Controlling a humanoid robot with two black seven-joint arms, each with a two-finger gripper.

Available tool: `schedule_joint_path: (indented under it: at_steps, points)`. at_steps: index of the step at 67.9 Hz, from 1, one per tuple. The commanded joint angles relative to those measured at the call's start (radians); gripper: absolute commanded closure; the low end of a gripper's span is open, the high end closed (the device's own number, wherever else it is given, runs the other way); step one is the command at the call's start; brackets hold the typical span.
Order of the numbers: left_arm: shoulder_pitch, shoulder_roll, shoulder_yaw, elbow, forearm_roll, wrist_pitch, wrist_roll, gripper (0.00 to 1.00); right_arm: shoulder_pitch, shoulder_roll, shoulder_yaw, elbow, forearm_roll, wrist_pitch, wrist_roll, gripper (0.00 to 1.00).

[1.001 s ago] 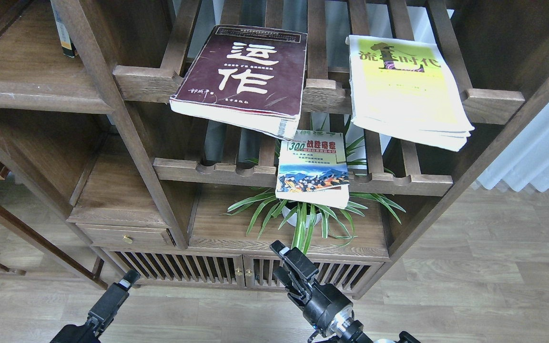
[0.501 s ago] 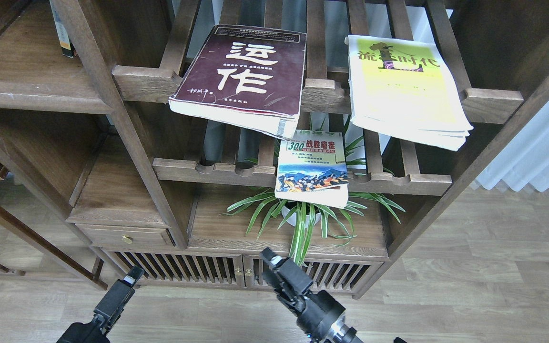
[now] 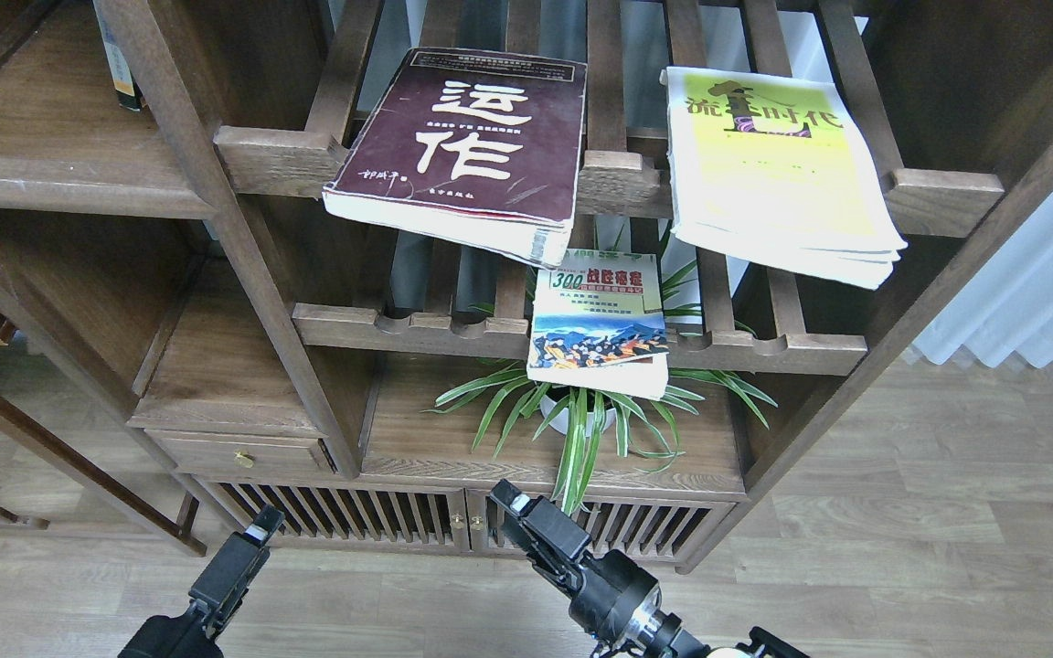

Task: Organize books on shelf
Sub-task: 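Raise the right gripper toward the small colourful paperback on the lower shelf, then grasp the small colourful paperback with the right gripper and pull it out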

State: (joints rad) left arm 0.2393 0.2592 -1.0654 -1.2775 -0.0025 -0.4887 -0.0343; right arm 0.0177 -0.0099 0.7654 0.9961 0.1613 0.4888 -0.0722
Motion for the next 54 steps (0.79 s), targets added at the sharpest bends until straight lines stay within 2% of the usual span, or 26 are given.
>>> schedule_joint_path:
  at_steps: [1,24,35,37,38,42,54]
  points:
    - [-0.009,0.005,-0.008,0.018,0.001,0.0,0.002,0.0,0.019,0.002,-0.009,0.001,-0.034,0.0,0.0,0.0]
    - [-0.024,0.022,-0.015,0.024,-0.002,0.0,-0.002,0.0,0.062,0.01,0.057,-0.008,-0.019,0.0,0.042,0.0]
    - [-0.023,0.022,-0.03,0.024,-0.002,0.0,-0.006,0.0,0.093,0.01,0.081,-0.002,-0.019,0.0,0.098,0.0]
    - [-0.023,0.022,-0.034,0.024,-0.004,0.0,-0.006,0.0,0.1,0.01,0.081,-0.005,-0.017,0.0,0.114,0.0]
    - [-0.023,0.022,-0.042,0.026,-0.004,0.0,-0.006,0.0,0.106,0.01,0.083,-0.005,-0.014,0.0,0.139,0.0]
    - [-0.021,0.023,-0.053,0.026,-0.004,0.0,-0.006,0.0,0.12,0.01,0.087,-0.005,-0.006,0.0,0.172,0.0]
    - [-0.021,0.022,-0.059,0.027,-0.007,0.0,-0.006,0.0,0.157,0.01,0.095,-0.01,0.012,0.0,0.206,0.01]
